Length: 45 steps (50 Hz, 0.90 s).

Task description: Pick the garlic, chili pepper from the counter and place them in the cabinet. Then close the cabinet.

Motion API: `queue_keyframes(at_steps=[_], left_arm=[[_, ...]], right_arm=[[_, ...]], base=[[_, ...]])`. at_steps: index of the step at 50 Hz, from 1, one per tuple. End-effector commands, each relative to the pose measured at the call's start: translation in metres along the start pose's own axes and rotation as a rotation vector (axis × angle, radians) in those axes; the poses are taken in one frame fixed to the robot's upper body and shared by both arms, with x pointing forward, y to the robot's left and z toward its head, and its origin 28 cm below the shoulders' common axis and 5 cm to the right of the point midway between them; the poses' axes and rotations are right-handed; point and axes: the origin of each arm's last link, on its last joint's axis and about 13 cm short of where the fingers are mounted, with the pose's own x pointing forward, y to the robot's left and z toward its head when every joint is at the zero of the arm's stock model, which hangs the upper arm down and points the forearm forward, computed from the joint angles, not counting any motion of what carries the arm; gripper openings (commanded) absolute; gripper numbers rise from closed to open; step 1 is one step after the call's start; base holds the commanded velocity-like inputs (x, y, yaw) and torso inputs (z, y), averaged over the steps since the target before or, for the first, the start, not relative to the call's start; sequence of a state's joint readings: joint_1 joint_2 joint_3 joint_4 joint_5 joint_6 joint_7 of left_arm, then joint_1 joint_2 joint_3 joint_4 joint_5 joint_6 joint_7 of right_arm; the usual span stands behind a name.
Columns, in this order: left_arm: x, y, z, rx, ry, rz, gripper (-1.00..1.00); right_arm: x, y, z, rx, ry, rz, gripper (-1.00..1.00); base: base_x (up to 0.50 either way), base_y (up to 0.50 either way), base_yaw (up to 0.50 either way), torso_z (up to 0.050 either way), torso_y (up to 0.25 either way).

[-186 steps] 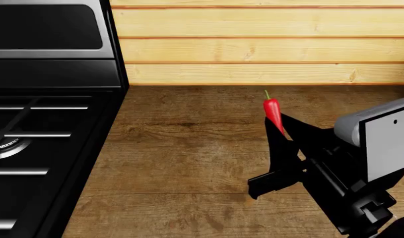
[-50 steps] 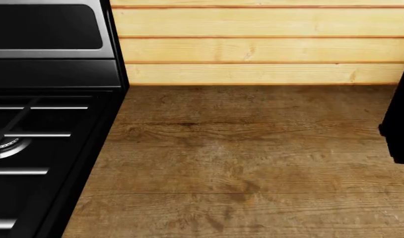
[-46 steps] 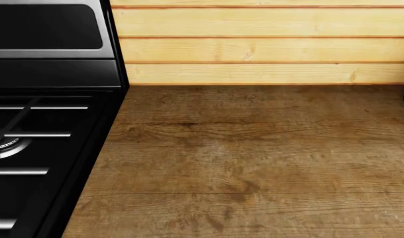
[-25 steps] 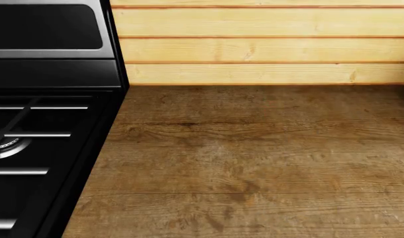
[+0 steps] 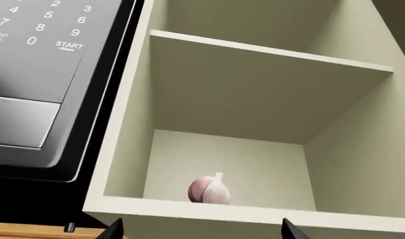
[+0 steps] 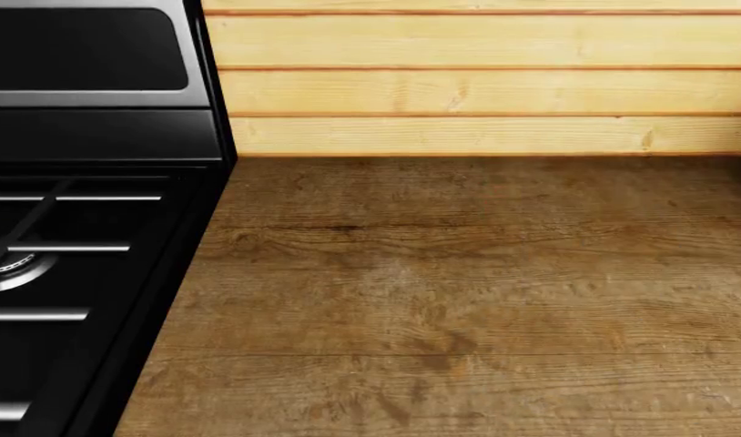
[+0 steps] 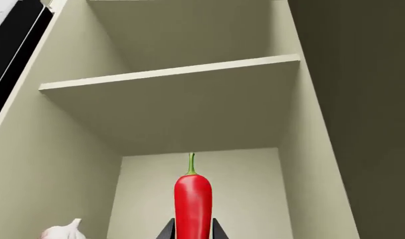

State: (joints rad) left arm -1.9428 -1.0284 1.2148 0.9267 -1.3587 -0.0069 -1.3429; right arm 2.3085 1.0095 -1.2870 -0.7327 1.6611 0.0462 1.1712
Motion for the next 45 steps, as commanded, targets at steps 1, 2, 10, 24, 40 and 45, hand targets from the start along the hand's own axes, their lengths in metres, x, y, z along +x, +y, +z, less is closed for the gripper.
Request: queue_keyframes(at_steps=[1,2,10,24,40,45], left_arm=[[-0.006,0.001,0.0,-0.002,0.0,0.001,1.0],[-0.006,0.001,0.0,-0.003,0.0,0.002,1.0],[-0.006,0.003,0.001,-0.006,-0.002,0.01,1.0],[-0.006,0.004,-0.001,-0.01,-0.005,0.017,1.0],[-0.006,0.005,-0.002,-0.016,0.0,0.021,1.0],[-0.006,0.005,-0.002,-0.016,-0.001,0.023,1.0]], right_arm=[[0.033,0.002,-0.005,0.001,0.035,-0.045,-1.0],[0.036,0.003,-0.006,0.002,0.038,-0.048,-1.0],[0.05,0.007,-0.016,0.009,0.058,-0.052,-1.0],[0.081,0.009,-0.046,-0.048,0.153,-0.074,-1.0],[0.109,-0.003,-0.101,-0.156,0.421,-0.142,-1.0],[0.108,-0.003,-0.12,-0.202,0.569,-0.12,-1.0]], base=[[0.0,0.0,0.0,0.0,0.0],[0.0,0.0,0.0,0.0,0.0],[0.0,0.0,0.0,0.0,0.0],[0.0,0.0,0.0,0.0,0.0],[0.0,0.0,0.0,0.0,0.0],[0.0,0.0,0.0,0.002,0.0]])
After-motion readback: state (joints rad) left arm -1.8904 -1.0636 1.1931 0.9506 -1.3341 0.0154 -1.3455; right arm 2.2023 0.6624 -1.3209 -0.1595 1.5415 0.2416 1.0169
